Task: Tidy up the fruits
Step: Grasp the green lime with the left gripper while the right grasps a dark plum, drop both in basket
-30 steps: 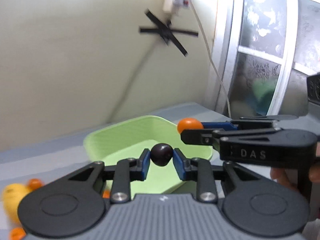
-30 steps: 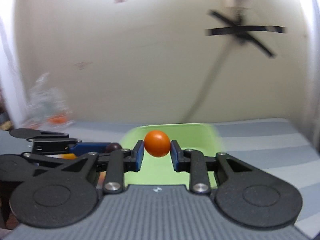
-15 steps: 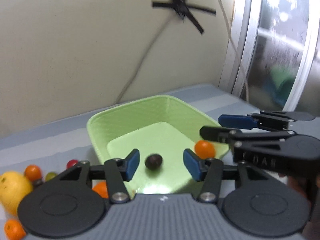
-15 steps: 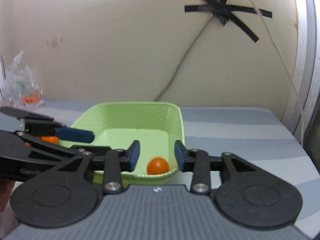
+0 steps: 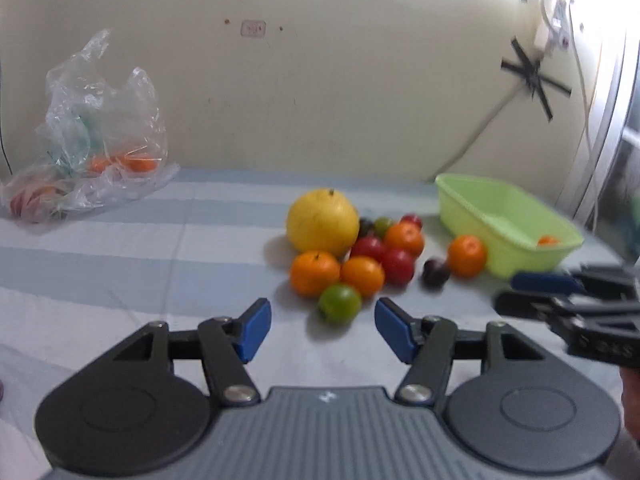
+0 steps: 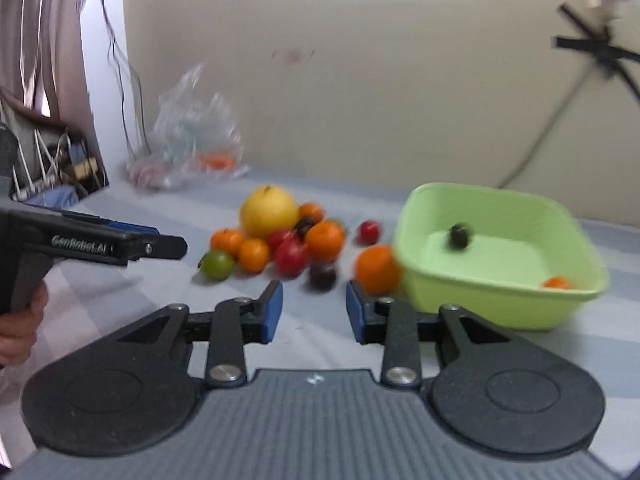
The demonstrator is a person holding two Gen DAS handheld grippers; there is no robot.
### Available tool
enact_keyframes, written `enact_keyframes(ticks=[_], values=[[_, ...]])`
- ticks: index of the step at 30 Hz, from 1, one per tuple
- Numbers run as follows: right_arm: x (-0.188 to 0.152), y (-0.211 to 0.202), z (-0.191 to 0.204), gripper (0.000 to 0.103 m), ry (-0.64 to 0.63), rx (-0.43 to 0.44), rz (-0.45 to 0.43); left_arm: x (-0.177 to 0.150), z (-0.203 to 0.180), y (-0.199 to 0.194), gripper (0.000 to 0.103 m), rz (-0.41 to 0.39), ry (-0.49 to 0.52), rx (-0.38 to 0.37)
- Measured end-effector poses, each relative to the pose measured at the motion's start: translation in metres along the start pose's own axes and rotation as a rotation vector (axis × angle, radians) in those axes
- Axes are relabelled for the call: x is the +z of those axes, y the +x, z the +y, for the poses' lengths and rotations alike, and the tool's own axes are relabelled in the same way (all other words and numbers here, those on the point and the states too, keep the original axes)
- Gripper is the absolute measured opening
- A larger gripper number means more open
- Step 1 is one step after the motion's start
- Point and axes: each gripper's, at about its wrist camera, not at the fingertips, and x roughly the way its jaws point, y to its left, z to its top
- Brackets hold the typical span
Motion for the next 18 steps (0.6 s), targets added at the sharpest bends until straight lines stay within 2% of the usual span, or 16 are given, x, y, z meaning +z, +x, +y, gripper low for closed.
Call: enact_keyframes(ticks=[3,7,9,15,18], values=[[0.004,0.025,0.008,0.038,-0.040,-0.057,0.019,-0.001,-0.004,0.014,0.059,0.012,0.025,-0.010],[0.009,0.045,0.007,0.038,-0.055,-0.088,0.045,-0.004,-0.010,0.028,0.057,0.034,0.049,0.006],[0.008,0.049,0.006,0.038,-0.058,-0.086,0.046,-0.003,-0.009,0.035,0.054,0.048,0.035,-0.015],[0.009,0.065,0.007,0.038,-0.051,-0.101,0.083,-0.004,-0.006,0.043,0.033,0.049,0.014,-0.019],[0.008,0.069,0.003,0.035,-0.031,-0.091,0.093,-0.004,-0.004,0.042,0.030,0.049,-0.005,-0.026]])
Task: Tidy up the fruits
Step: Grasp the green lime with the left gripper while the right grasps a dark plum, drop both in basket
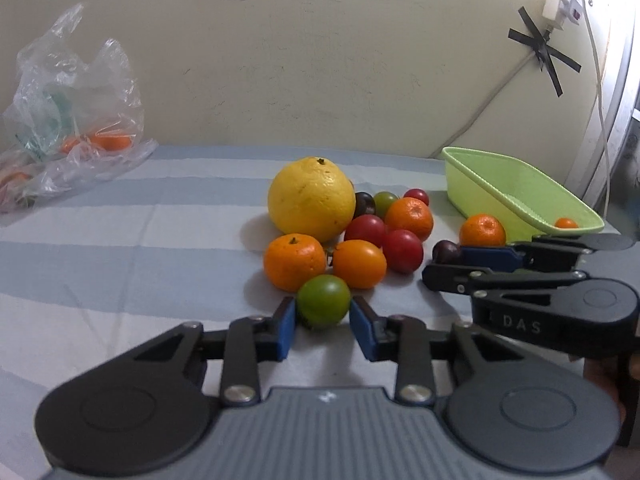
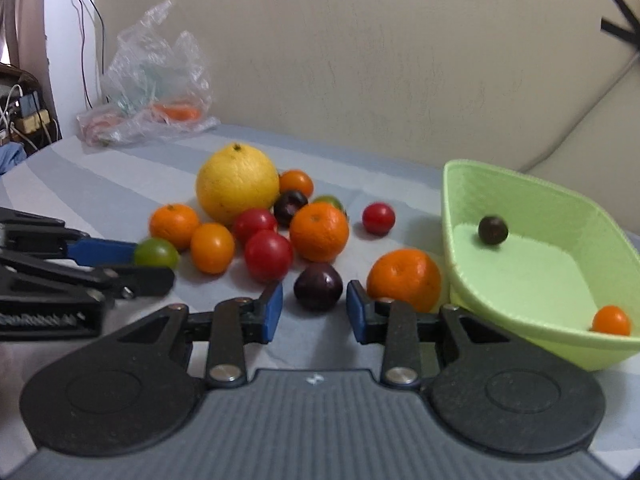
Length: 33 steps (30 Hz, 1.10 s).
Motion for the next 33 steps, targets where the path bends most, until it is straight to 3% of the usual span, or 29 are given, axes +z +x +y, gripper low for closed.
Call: enact_keyframes(ticks=[1,5,9,14,18,25,27,28,33], values=[[0.000,-0.002,-0.001,0.028,0.007,-0.001,-0.001,0.000,0.001,-0.002,0.030,0.001,-0.009,-0.005],[-0.003,-0.026,-0.004,0.028,0.054,0.061,-0.040,-0.002,-0.002,-0.022,0.030,-0.027,-0.049,-0.074],[-0.007,-0.067,-0.012,0.028,0.049,0.061,-0.131,0.014,-0.020,-0.037,0.030,-0.080,-0.031,-0.154],[-0.006,-0.098,-0.053,0.028,0.054,-0.103,-0.238,0.058,-0.062,-0.015,0.030,-0.112,0.038,-0.271],[-0.008,-0.092,-0.095,0.028,0.128,-0.164,-0.213,0.087,-0.107,0.031,0.030,-0.067,0.093,-0.336],[-0.015,-0.077,-0.118,0.034,0.136,-0.188,-0.174,0.092,-0.150,0.091,0.031,0.067,0.145,-0.320],[-0.018,-0.076,-0.120,0.037,0.129,-0.192,-0.179,0.089,-0.154,0.092,0.046,0.053,0.161,-0.310],[-0.019,-0.077,-0.120,0.044,0.133,-0.196,-0.187,0.089,-0.156,0.092,0.049,0.050,0.162,-0.306],[-0.020,-0.095,-0.121,0.045,0.174,-0.203,-0.242,0.093,-0.136,0.053,0.052,-0.009,0.137,-0.320]])
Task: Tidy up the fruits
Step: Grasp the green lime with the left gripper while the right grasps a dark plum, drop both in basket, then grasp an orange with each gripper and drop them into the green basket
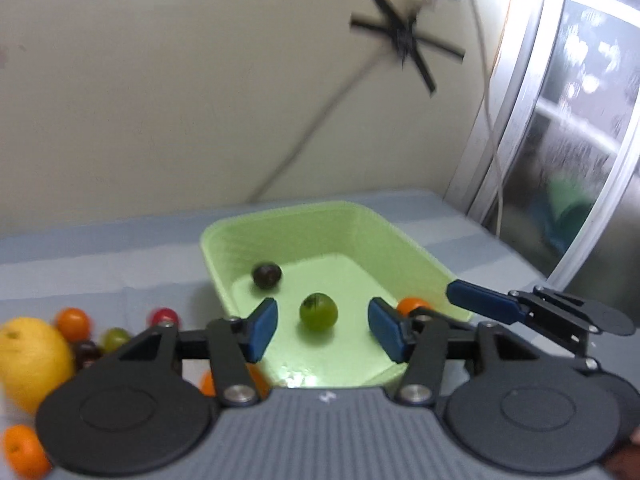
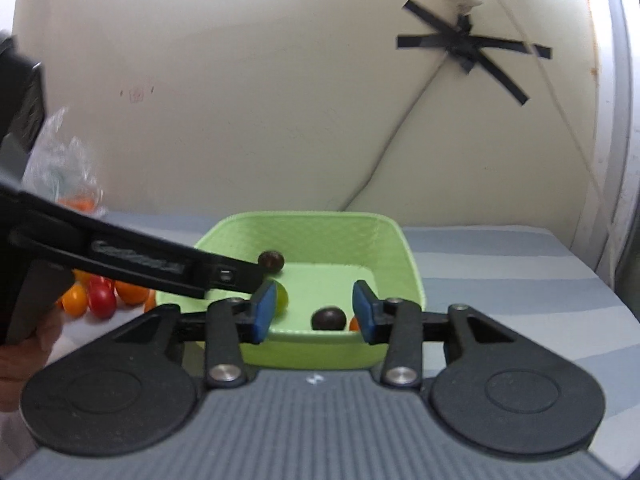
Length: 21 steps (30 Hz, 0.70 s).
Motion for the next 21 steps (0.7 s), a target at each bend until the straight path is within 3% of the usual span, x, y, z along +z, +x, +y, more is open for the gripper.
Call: enact_keyframes(ticks=[4,6,9,12,15,21], values=[[0.015,-0.033,0.016,0.045,0.002,0.068,-0.082,-0.011,0.035,-0.081,0.055,-0.144,-0.092,0.004],[0.017,-0.044,0.033,0.045,-0.020,0.132,-0.093,-0.026,0.063,-0.119,0.056,-0.185,-0.147,0.066],[0.010,-0.044,0.066,0.045,-0.042,0.241,-0.041,-0.053,0.100,-0.151,0.056,-0.175,-0.205,0.179],[-0.007,-0.029,0.102,0.044,-0.065,0.309,0.050,-0.077,0.132,-0.156,0.056,-0.115,-0.289,0.208],[-0.017,-0.008,0.134,0.043,-0.091,0.338,0.117,-0.088,0.145,-0.145,0.056,-0.071,-0.288,0.194],[-0.015,0.029,0.181,0.043,-0.265,0.349,0.139,-0.084,0.157,-0.114,0.060,-0.032,-0.258,0.099]])
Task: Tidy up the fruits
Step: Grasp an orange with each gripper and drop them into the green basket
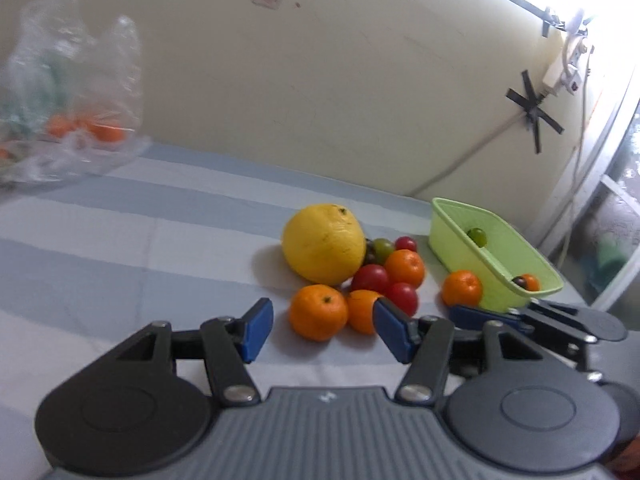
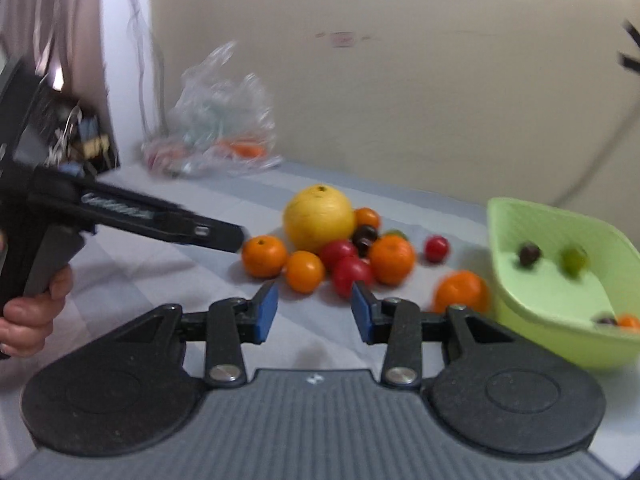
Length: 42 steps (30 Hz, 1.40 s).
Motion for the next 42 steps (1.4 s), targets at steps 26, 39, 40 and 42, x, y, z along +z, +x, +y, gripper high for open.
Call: enact_keyframes(ticks=[26,39,40,42], values=[[-0.006,-0.048,-0.027,0.030,-0.033,-0.155,-0.083,0.002,-0.058,0.003,0.036,-0.014,-0.010,-0.178],[-0.020,-0.073,-0.139,0.030,0.159,-0.366,-0.073,0.043,-0.173,0.124,0.037,0.116,0.127,-0.229],[-0.022,-0.074,-0.141,0.030,0.163,-0.360,-0.070,0.042,-0.176,0.125,0.037,0.108,0.144,-0.215],[-0.024,-0.072,-0.143,0.031,0.168,-0.350,-0.080,0.041,-0.178,0.125,0.038,0.112,0.164,-0.196]])
